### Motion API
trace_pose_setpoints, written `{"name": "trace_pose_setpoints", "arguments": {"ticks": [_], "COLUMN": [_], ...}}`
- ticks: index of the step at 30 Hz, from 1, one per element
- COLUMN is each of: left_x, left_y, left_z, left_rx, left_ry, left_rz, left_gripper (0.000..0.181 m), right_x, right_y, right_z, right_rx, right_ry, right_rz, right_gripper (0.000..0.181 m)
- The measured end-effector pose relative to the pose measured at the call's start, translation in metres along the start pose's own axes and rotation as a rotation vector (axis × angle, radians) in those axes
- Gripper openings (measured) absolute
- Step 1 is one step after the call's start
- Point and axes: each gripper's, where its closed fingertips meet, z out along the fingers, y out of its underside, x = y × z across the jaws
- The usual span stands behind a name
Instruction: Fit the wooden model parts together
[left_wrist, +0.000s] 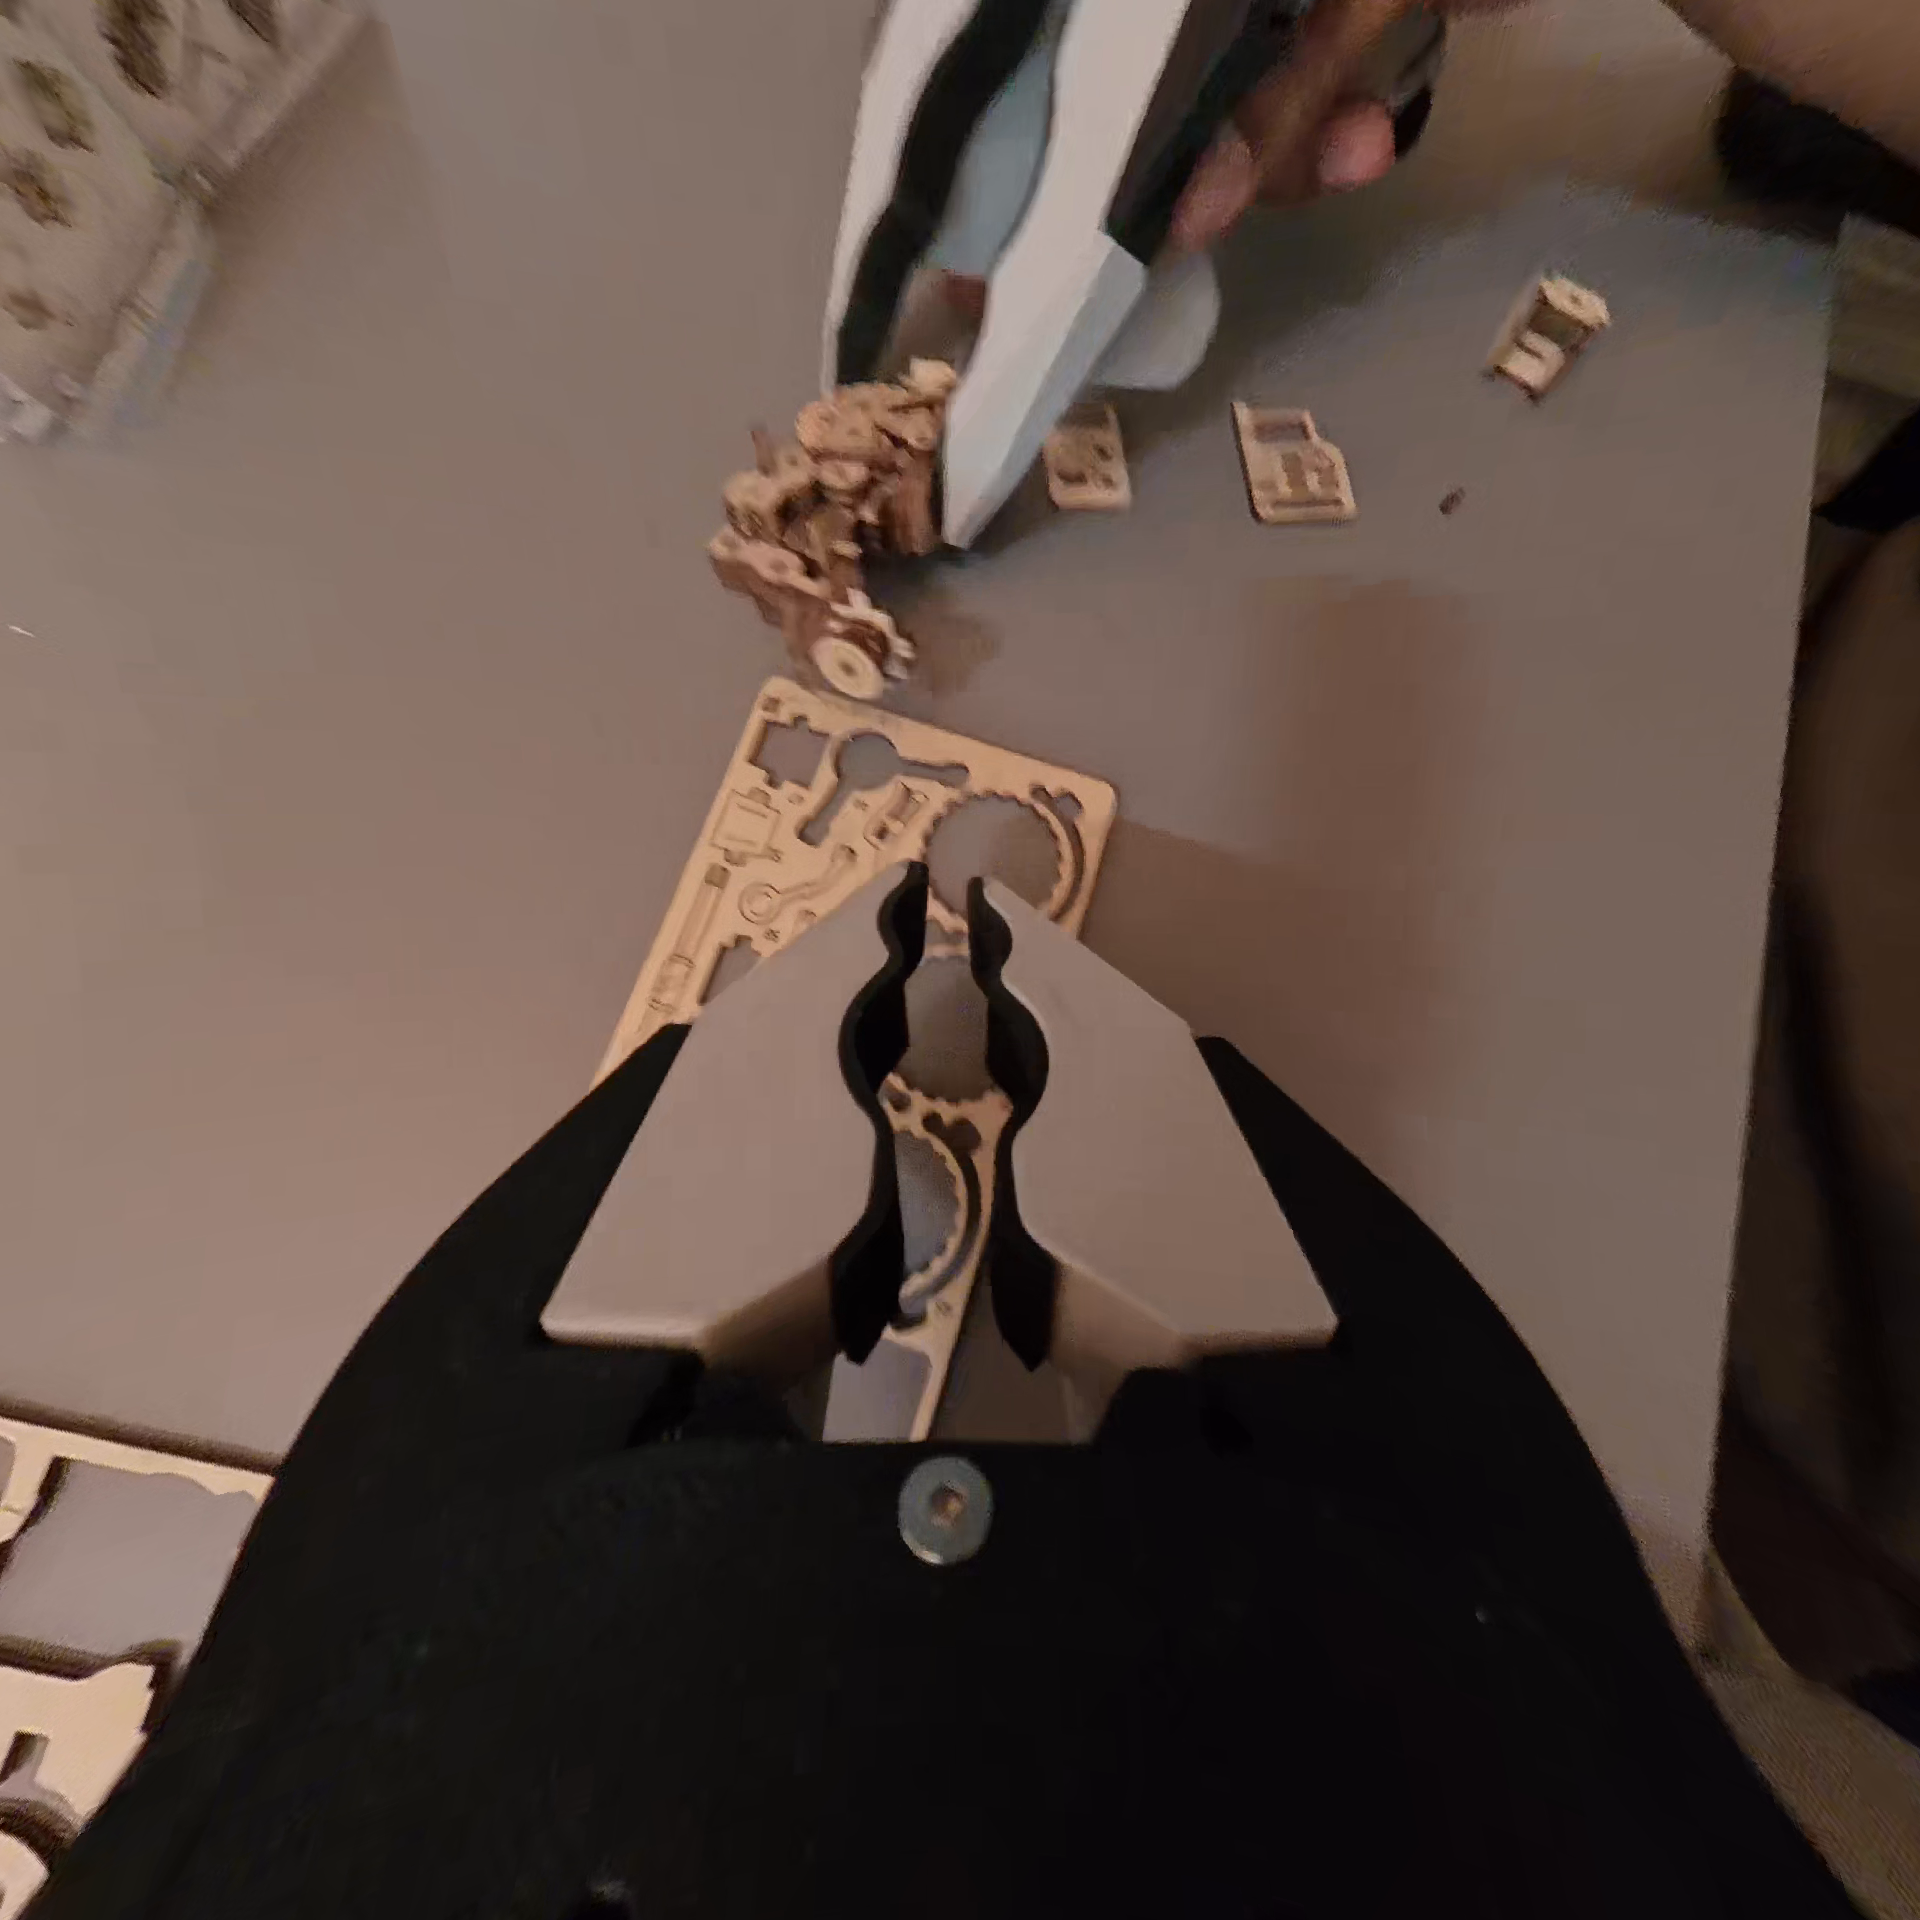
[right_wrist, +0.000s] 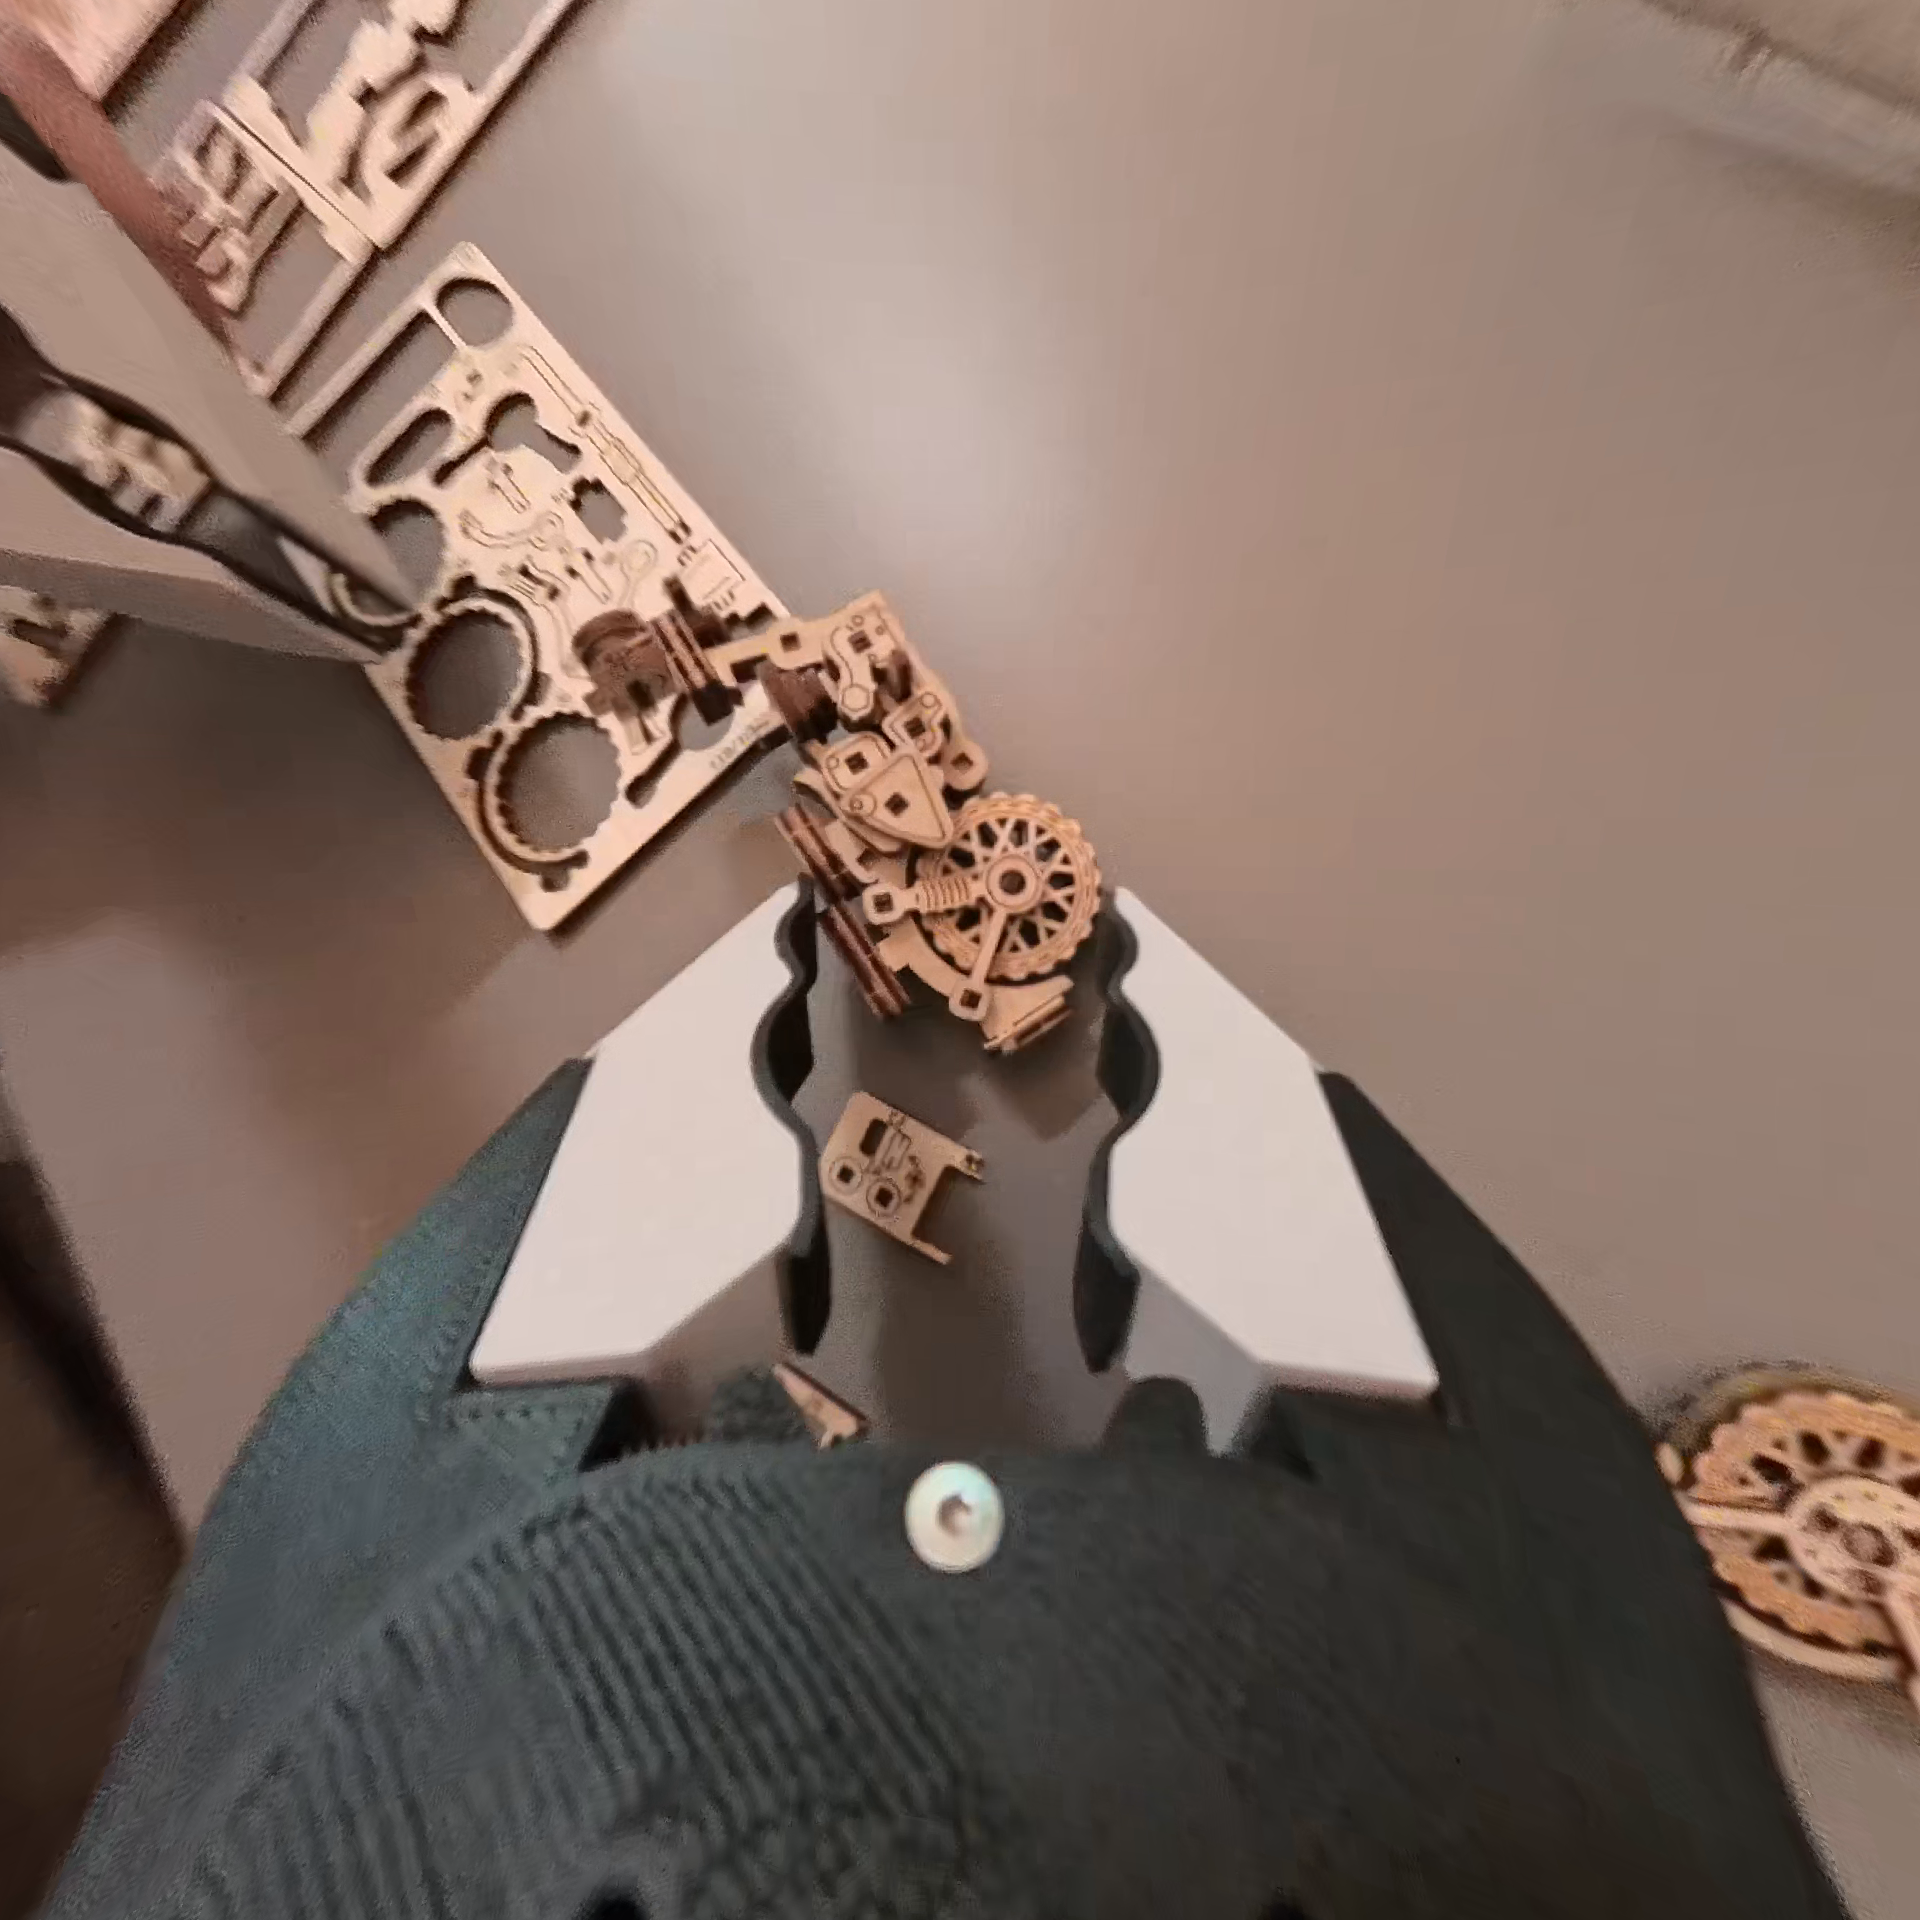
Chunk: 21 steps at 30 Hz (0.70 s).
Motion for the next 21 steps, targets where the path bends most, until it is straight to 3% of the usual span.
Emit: {"name": "trace_pose_setpoints", "arguments": {"ticks": [1,5,10,13,15,21], "left_x": [-0.006,-0.022,-0.017,-0.019,-0.017,-0.018], "left_y": [-0.006,-0.036,-0.033,-0.033,-0.037,-0.040], "left_z": [0.002,0.016,0.044,0.053,0.057,0.058], "left_rx": [0.037,0.201,0.093,0.055,0.056,0.086], "left_ry": [-0.038,-0.159,-0.216,-0.268,-0.268,-0.241], "left_rz": [-0.008,-0.084,0.025,0.090,0.110,0.016], "left_gripper": [0.010,0.021,0.054,0.051,0.033,0.032], "right_x": [0.000,-0.002,0.000,-0.001,-0.001,-0.001], "right_y": [0.000,0.001,0.000,0.001,0.002,-0.011], "right_z": [-0.002,-0.007,-0.008,-0.009,-0.009,-0.020], "right_rx": [-0.003,-0.015,-0.005,-0.014,-0.022,0.042], "right_ry": [-0.044,-0.177,-0.203,-0.210,-0.211,-0.164], "right_rz": [0.032,0.098,0.116,0.115,0.114,0.019], "right_gripper": [0.052,0.050,0.049,0.049,0.049,0.063]}}
